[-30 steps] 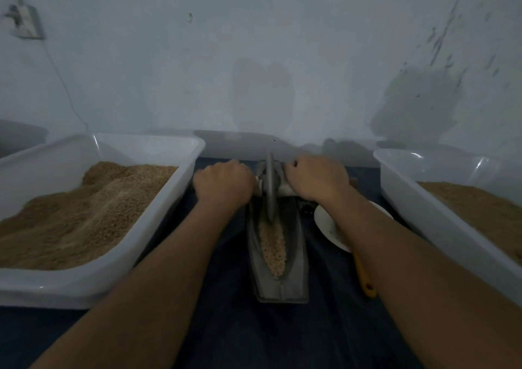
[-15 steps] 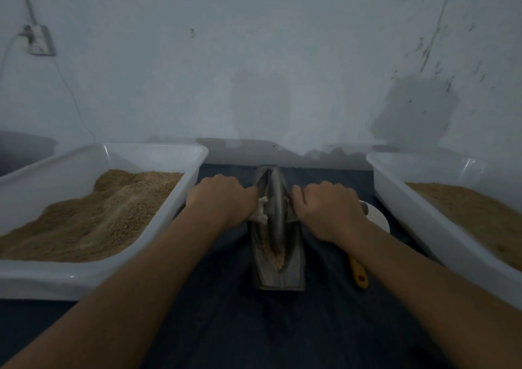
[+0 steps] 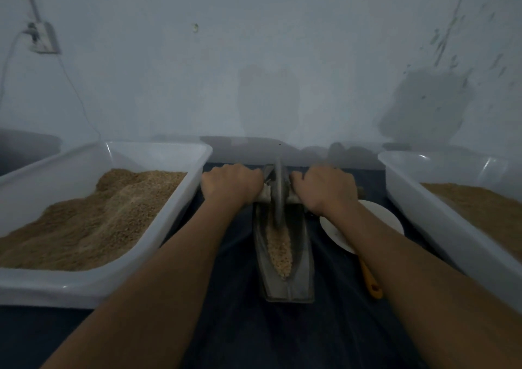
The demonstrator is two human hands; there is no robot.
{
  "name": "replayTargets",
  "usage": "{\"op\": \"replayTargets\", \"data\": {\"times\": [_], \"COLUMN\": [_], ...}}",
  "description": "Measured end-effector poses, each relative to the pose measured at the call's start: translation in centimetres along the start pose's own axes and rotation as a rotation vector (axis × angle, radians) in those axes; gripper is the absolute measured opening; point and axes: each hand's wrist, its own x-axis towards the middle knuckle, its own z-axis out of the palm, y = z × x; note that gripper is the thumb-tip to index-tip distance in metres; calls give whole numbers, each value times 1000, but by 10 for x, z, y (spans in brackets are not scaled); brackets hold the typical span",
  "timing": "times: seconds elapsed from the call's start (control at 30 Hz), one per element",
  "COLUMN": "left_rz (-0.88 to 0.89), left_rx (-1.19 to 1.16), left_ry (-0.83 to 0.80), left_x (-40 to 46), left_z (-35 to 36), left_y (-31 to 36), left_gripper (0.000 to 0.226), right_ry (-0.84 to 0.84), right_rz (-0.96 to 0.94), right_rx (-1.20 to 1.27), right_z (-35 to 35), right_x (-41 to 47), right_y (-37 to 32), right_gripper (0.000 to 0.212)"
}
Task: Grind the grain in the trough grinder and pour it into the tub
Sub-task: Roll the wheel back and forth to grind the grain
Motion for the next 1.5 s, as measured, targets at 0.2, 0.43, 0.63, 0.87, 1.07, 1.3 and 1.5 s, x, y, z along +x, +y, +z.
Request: {"op": "replayTargets", "data": {"times": [0.2, 0.43, 0.63, 0.87, 1.07, 1.3, 1.5], "left_rz": [297, 313, 129, 240, 406, 235, 128], "left_rx": [254, 299, 147, 251, 334, 293, 232], "left_ry": [233, 293, 139, 324, 395, 299, 245], "left_x": [-80, -82, -15, -56, -107, -42, -20], "left_z": [2, 6, 0, 1, -4, 9, 13], "left_y": [-16, -17, -4, -6, -19, -13, -12], "left_gripper": [8, 10, 41, 11, 28, 6, 30], "right_ry": [215, 184, 65, 106, 311, 103, 116], "right_rz": [-252, -155, 49, -58, -179, -49, -6], "right_rx": [-124, -79, 67, -63, 13, 17, 15], "right_z": [-26, -18, 8, -3, -20, -4, 1], "right_x": [-65, -51, 6, -31, -87, -10, 2], "right_y": [-7, -2, 2, 1, 10, -2, -5], "right_gripper": [52, 53, 60, 57, 49, 59, 60]}}
